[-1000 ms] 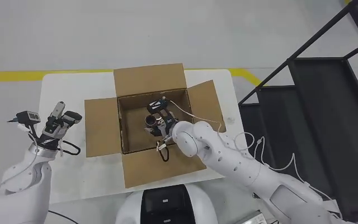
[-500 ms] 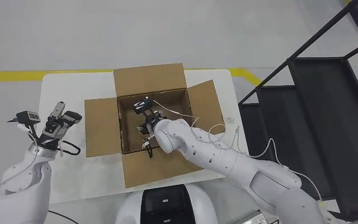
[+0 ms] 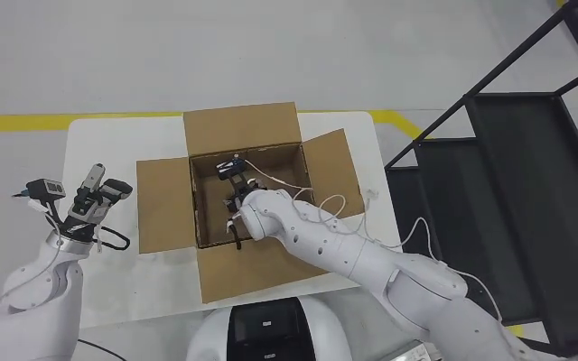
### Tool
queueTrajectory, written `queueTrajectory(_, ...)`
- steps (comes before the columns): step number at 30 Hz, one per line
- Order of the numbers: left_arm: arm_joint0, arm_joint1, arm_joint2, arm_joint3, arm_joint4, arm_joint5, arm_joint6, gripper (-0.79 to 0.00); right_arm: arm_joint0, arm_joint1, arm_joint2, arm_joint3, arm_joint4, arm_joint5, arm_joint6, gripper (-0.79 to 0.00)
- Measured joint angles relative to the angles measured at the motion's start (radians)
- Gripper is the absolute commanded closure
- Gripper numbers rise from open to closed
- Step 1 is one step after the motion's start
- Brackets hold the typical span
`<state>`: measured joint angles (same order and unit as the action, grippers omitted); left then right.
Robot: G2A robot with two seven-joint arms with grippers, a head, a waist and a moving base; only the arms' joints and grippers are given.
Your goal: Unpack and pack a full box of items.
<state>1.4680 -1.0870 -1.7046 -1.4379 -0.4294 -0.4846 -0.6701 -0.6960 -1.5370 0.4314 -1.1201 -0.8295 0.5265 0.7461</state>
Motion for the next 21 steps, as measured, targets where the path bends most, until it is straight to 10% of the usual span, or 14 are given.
queueTrajectory(21,0.0,0.0,0.0,0.0,0.0,0.0,0.0,-0.785,-0.091,0.014,0.112,-0.182,-0.145,0.026,0.067,0.0)
